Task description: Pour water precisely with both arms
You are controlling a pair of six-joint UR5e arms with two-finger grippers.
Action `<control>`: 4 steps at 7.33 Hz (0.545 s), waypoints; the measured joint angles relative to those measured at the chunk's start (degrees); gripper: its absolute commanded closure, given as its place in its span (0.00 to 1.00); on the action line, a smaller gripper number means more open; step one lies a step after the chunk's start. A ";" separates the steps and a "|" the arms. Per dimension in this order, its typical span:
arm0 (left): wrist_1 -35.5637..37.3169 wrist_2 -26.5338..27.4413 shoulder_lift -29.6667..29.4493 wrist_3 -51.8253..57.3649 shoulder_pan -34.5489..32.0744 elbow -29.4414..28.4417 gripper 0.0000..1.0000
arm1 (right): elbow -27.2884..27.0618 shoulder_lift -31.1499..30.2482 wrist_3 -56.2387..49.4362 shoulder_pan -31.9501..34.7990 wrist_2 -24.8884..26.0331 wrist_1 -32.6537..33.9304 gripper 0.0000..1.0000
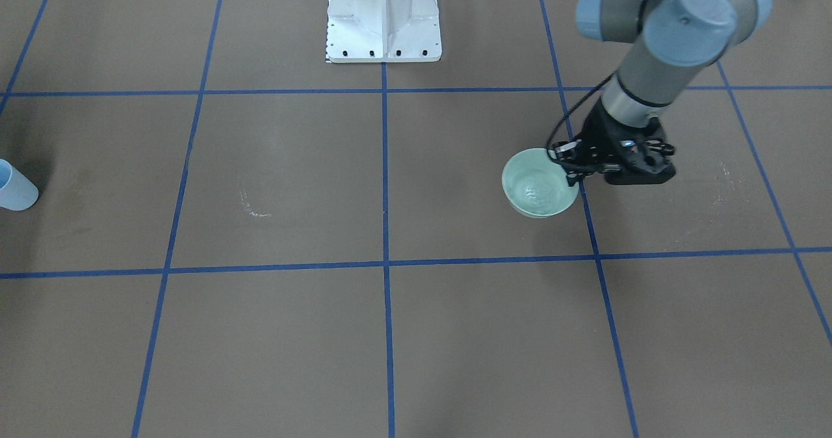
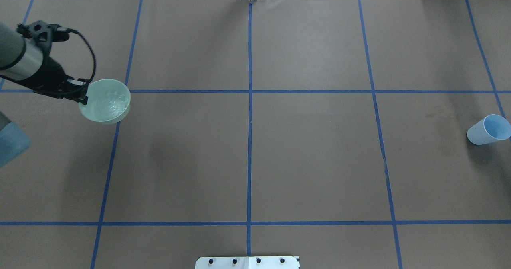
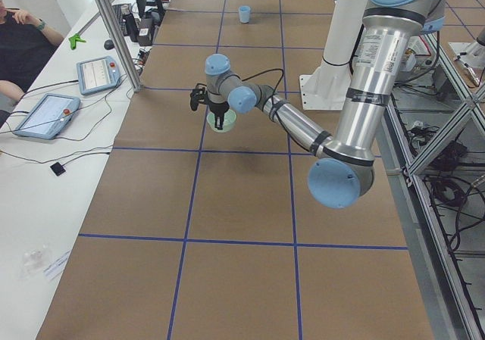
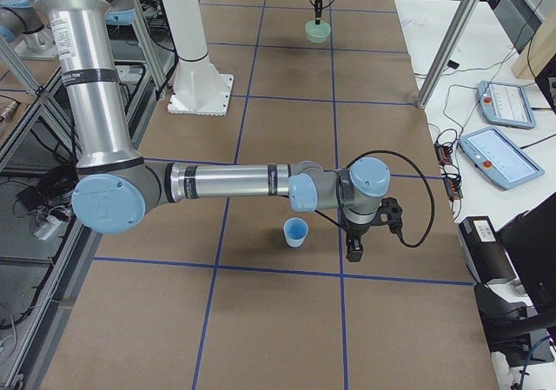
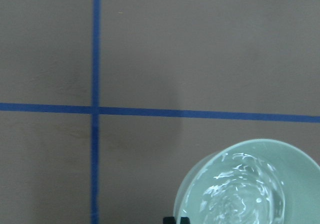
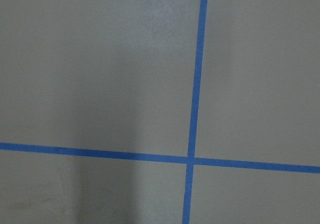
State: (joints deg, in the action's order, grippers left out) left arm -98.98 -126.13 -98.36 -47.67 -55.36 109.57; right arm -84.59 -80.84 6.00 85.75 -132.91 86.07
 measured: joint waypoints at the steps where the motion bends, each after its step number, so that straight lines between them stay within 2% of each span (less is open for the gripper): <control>1: -4.57 -1.56 4.91 1.24 -0.80 -0.21 1.00 | -0.46 -0.24 0.31 0.01 0.13 -0.08 0.00; 2: -9.35 -2.39 8.31 1.68 -1.13 -1.76 1.00 | -0.96 -0.35 0.39 -0.02 0.21 -0.14 0.00; 4: -22.33 -2.90 12.09 1.77 -1.29 -9.09 1.00 | -1.83 -0.38 0.32 -0.08 0.35 -0.19 0.00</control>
State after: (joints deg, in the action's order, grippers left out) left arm -121.31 -129.02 -86.27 -45.91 -56.66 100.48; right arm -86.42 -81.22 6.32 85.67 -132.56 85.88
